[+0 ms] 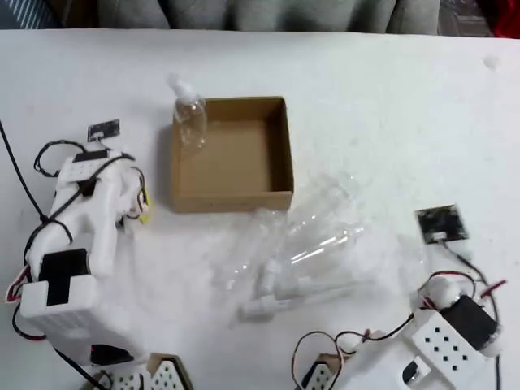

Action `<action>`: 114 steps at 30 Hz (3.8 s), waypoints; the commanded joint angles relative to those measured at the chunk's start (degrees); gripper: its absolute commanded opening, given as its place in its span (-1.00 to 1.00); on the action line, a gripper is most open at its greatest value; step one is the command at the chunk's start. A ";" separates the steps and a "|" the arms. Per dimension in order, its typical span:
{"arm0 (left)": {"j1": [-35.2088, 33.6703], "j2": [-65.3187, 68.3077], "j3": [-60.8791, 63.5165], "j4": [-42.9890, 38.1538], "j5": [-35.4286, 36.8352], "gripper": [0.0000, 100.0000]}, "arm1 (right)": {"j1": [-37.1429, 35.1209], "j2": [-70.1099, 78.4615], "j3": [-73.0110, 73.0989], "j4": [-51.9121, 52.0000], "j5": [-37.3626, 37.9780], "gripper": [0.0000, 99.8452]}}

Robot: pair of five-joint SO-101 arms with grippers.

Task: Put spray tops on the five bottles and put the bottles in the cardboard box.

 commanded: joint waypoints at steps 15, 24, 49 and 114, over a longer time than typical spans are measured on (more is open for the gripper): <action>-0.22 0.22 -2.02 1.32 -5.80 -0.96 | -5.41 32.22 -24.97 -1.19 -4.22 -0.96; -0.22 0.22 -2.02 1.05 -5.89 -0.96 | -7.60 41.01 -24.79 -6.46 -4.66 -0.60; -0.22 0.22 -2.11 1.05 -5.98 -0.96 | -12.62 55.16 -21.98 -19.12 -4.13 -0.56; -0.40 0.22 -2.11 1.05 -5.98 -0.96 | -12.09 66.24 -26.90 -25.71 -13.80 -0.62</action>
